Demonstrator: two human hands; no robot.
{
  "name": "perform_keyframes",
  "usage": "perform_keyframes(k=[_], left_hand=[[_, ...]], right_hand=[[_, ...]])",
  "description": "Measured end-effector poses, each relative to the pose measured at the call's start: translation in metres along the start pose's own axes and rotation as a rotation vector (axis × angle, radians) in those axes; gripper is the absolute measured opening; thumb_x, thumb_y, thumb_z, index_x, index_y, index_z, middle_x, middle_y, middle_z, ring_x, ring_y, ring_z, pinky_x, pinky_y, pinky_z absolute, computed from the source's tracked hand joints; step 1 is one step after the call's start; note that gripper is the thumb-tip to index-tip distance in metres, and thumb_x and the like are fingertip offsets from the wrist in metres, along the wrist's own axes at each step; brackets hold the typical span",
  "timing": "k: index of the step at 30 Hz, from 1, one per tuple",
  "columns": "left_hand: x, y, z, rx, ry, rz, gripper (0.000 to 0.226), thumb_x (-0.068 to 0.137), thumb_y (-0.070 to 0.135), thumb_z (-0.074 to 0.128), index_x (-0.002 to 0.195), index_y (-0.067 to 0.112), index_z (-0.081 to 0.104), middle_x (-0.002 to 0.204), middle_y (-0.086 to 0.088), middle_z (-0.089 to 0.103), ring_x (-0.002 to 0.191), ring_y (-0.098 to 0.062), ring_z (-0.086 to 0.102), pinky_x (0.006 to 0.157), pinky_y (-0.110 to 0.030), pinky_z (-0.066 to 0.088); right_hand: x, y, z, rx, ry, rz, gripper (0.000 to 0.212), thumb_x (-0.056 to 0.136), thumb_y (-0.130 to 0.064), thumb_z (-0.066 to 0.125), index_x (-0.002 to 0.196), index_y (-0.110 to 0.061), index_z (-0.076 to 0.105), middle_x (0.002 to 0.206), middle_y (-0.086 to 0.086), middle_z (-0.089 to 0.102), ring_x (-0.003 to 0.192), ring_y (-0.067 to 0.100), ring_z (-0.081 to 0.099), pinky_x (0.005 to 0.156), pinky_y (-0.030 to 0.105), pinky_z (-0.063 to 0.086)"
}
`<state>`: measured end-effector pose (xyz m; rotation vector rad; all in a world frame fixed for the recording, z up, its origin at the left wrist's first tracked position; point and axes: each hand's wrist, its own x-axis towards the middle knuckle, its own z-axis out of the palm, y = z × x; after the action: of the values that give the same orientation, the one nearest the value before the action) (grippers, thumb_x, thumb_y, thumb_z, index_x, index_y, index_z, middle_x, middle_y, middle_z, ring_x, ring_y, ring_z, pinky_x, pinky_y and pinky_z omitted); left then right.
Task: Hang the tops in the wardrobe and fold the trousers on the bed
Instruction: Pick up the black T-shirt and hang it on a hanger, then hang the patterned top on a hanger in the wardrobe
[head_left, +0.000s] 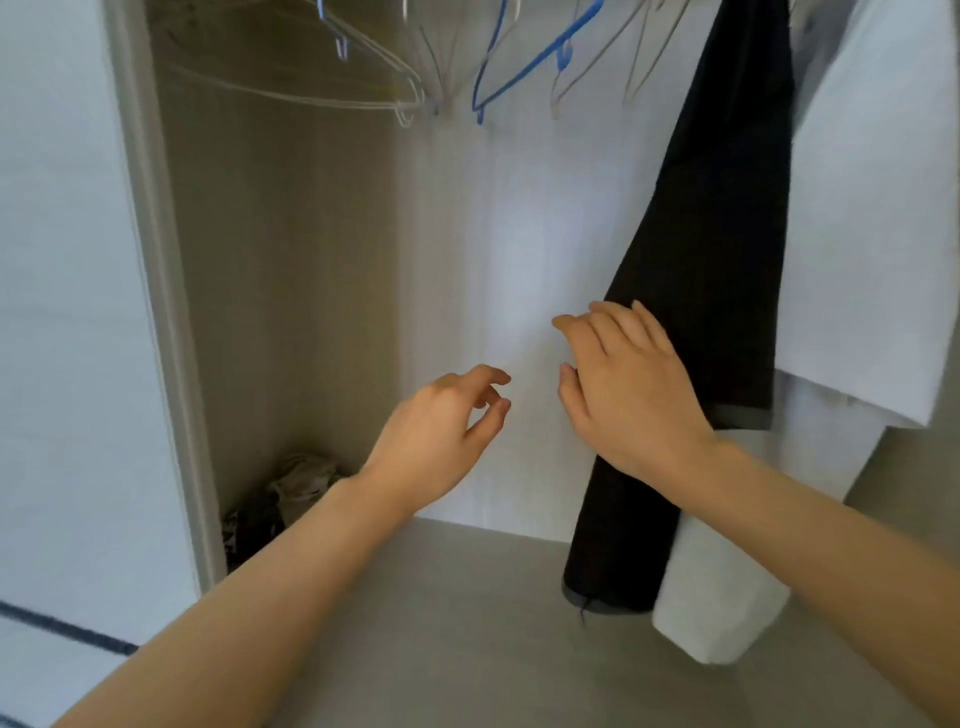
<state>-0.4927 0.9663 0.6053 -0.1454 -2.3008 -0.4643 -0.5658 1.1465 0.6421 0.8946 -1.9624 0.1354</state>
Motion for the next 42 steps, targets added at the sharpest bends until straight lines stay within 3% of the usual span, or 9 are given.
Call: perform_keyframes(k=[9,15,23,30,35,38,42], left_hand=[[-0.117,-0.071,-0.063,0.213,0.061,-0.115,0.023,0.098,0.026,0.056,0.119,0.02,0.063,0.087,0.005,0.065,0.082,-0.015,0.059,0.07,-0.04,0.053],[-0.205,-0.123,-0.106,0.318,0.062,-0.245,0.024,0.098,0.029,0.056,0.119,0.022,0.064,0.089,0.007,0.067,0.078,-0.01,0.061,0.066,-0.034,0.057],[-0.328,-0.189,-0.161,0.367,0.107,-0.546,0.021,0.095,0.021,0.062,0.114,0.02,0.068,0.084,0.009,0.065,0.078,-0.011,0.061,0.065,-0.037,0.056],[-0.439,-0.236,-0.191,0.377,0.151,-0.925,0.022,0.096,0.023,0.059,0.117,0.023,0.067,0.087,0.009,0.066,0.083,-0.011,0.059,0.073,-0.035,0.052],[-0.502,-0.261,-0.209,0.389,0.089,-1.095,0.025,0.095,0.026,0.059,0.12,0.024,0.065,0.09,0.005,0.065,0.081,-0.012,0.06,0.065,-0.028,0.049],[-0.528,-0.28,-0.221,0.401,0.082,-1.183,0.026,0.096,0.028,0.058,0.121,0.024,0.064,0.091,0.008,0.064,0.079,-0.01,0.061,0.068,-0.035,0.055],[-0.553,-0.312,-0.236,0.44,0.117,-1.309,0.026,0.097,0.029,0.057,0.121,0.024,0.064,0.087,0.013,0.059,0.075,-0.006,0.053,0.069,-0.034,0.052]], right_hand=[[-0.018,-0.141,0.042,0.318,-0.001,-0.188,0.036,0.086,-0.016,0.057,0.119,-0.002,0.061,0.105,0.015,0.065,0.106,0.035,0.059,0.095,0.044,0.046],[-0.035,-0.251,0.059,0.549,-0.129,-0.267,0.033,0.09,-0.017,0.06,0.12,-0.004,0.062,0.11,0.012,0.066,0.108,0.031,0.06,0.087,0.04,0.05],[-0.055,-0.392,0.08,0.758,-0.261,-0.422,0.031,0.088,-0.013,0.063,0.117,-0.002,0.061,0.104,0.011,0.066,0.099,0.028,0.062,0.074,0.037,0.053],[-0.08,-0.51,0.107,0.909,-0.422,-0.493,0.032,0.093,-0.016,0.055,0.123,-0.005,0.057,0.11,0.007,0.064,0.107,0.025,0.058,0.075,0.033,0.052],[-0.104,-0.593,0.117,1.03,-0.584,-0.539,0.033,0.097,-0.023,0.047,0.127,-0.012,0.052,0.116,0.001,0.06,0.111,0.02,0.053,0.074,0.028,0.045],[-0.107,-0.638,0.127,1.056,-0.654,-0.606,0.034,0.098,-0.026,0.043,0.13,-0.014,0.049,0.119,-0.002,0.057,0.113,0.017,0.049,0.074,0.025,0.04],[-0.098,-0.692,0.148,1.09,-0.735,-0.682,0.033,0.098,-0.026,0.041,0.128,-0.015,0.047,0.117,-0.001,0.057,0.112,0.018,0.048,0.078,0.03,0.046]])
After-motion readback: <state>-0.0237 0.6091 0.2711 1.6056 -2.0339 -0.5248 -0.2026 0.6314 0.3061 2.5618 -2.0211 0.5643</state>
